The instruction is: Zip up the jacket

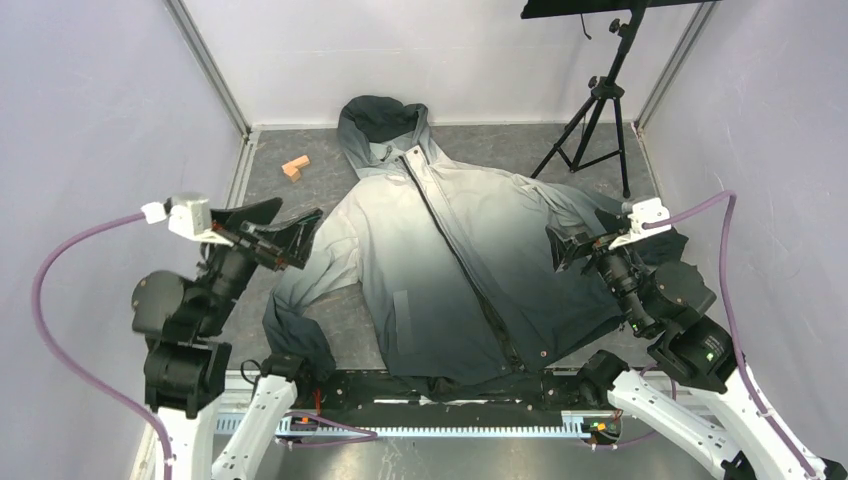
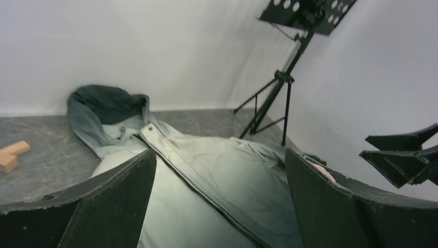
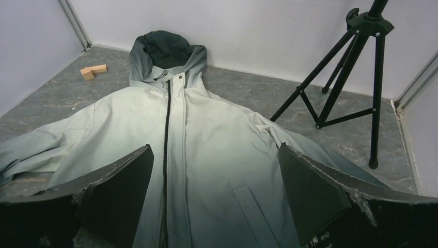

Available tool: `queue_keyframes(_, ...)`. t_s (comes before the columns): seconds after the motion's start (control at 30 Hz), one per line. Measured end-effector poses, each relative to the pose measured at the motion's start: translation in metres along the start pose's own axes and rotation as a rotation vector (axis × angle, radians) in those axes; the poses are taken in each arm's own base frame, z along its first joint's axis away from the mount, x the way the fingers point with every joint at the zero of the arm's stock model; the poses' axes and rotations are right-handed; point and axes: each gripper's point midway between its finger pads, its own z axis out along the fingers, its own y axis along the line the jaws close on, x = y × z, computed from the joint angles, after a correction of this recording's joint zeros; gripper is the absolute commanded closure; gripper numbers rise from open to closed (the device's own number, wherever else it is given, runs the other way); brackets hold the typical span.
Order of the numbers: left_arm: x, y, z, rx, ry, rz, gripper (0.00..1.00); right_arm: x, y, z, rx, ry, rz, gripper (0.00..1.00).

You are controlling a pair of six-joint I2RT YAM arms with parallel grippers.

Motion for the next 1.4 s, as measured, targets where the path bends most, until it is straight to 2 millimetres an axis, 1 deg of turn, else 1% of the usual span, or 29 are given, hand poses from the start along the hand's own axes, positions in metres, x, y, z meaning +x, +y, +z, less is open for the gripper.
queue_keyframes(0.07,0.013,0.001,0.013,0.019,0.065,-0.015,0.0,0.002,0.002,0.0,-0.009,0.007,-0.003,0.02)
queue_keyframes(0.13,0.032,0.006,0.026,0.025,0.145,-0.038,0.0,0.007,0.007,0.003,-0.032,0.023,-0.01,0.02)
queue_keyframes(0.2,0.056,0.015,0.037,0.012,0.229,-0.079,0.0,0.017,0.013,0.007,-0.056,0.051,-0.021,0.02)
queue_keyframes(0.23,0.07,0.02,0.04,-0.001,0.271,-0.101,0.0,0.025,0.018,0.01,-0.078,0.07,-0.029,0.02)
queue_keyframes(0.3,0.097,0.03,0.043,-0.026,0.347,-0.154,0.0,0.049,0.032,0.018,-0.141,0.13,-0.051,0.02)
queue_keyframes(0.37,0.128,0.036,0.044,-0.038,0.426,-0.227,0.0,0.084,0.05,0.025,-0.221,0.212,-0.063,0.02)
queue_keyframes(0.4,0.14,0.038,0.044,-0.043,0.458,-0.261,0.0,0.103,0.057,0.028,-0.251,0.26,-0.065,0.02)
queue_keyframes(0.43,0.158,0.039,0.044,-0.04,0.504,-0.313,0.0,0.125,0.066,0.03,-0.287,0.316,-0.062,0.02)
queue_keyframes(0.5,0.184,0.041,0.044,-0.045,0.573,-0.385,0.0,0.165,0.075,0.029,-0.33,0.426,-0.056,0.02)
queue_keyframes(0.57,0.214,0.042,0.043,-0.057,0.66,-0.447,0.0,0.209,0.083,0.023,-0.365,0.559,-0.051,0.02)
queue_keyframes(0.6,0.225,0.04,0.041,-0.059,0.696,-0.465,0.0,0.226,0.084,0.018,-0.376,0.611,-0.047,0.02)
queue_keyframes(0.63,0.238,0.034,0.039,-0.056,0.743,-0.471,0.0,0.245,0.084,0.012,-0.38,0.67,-0.043,0.02)
queue_keyframes(0.67,0.246,0.026,0.036,-0.041,0.774,-0.473,0.0,0.257,0.084,0.007,-0.381,0.712,-0.04,0.02)
queue_keyframes(0.73,0.263,0.002,0.031,0.008,0.84,-0.441,0.0,0.277,0.081,-0.002,-0.367,0.778,-0.036,0.02)
queue_keyframes(0.8,0.278,-0.02,0.024,0.054,0.899,-0.411,0.0,0.286,0.074,-0.006,-0.328,0.815,-0.042,0.02)
queue_keyframes(0.83,0.284,-0.025,0.023,0.061,0.917,-0.402,0.0,0.288,0.07,-0.006,-0.304,0.822,-0.048,0.02)
queue_keyframes(0.87,0.291,-0.03,0.022,0.064,0.933,-0.403,0.0,0.289,0.066,-0.005,-0.282,0.826,-0.053,0.05)
queue_keyframes(0.9,0.297,-0.033,0.023,0.063,0.937,-0.413,0.0,0.291,0.062,-0.005,-0.254,0.831,-0.061,0.07)
queue_keyframes(1.0,0.317,-0.037,0.019,0.041,0.947,-0.464,0.01,0.294,0.053,-0.004,-0.195,0.843,-0.072,0.18)
queue_keyframes(1.07,0.333,-0.042,0.015,0.024,0.965,-0.512,0.04,0.297,0.05,-0.005,-0.174,0.858,-0.068,0.24)
queue_keyframes(1.1,0.34,-0.043,0.015,0.011,0.966,-0.536,0.06,0.299,0.051,-0.006,-0.17,0.866,-0.06,0.25)
queue_keyframes(1.13,0.349,-0.054,0.01,0.026,0.981,-0.552,0.1,0.3,0.051,-0.006,-0.169,0.873,-0.053,0.28)
queue_keyframes(1.17,0.355,-0.06,0.008,0.026,0.991,-0.573,0.14,0.301,0.052,-0.007,-0.167,0.876,-0.046,0.3)
queue_keyframes(1.27,0.375,-0.081,0.004,0.031,1.012,-0.645,0.24,0.307,0.053,-0.008,-0.16,0.875,-0.018,0.34)
queue_keyframes(1.4,0.398,-0.104,0.009,0.012,1.031,-0.746,0.28,0.319,0.051,-0.015,-0.148,0.891,-0.003,0.38)
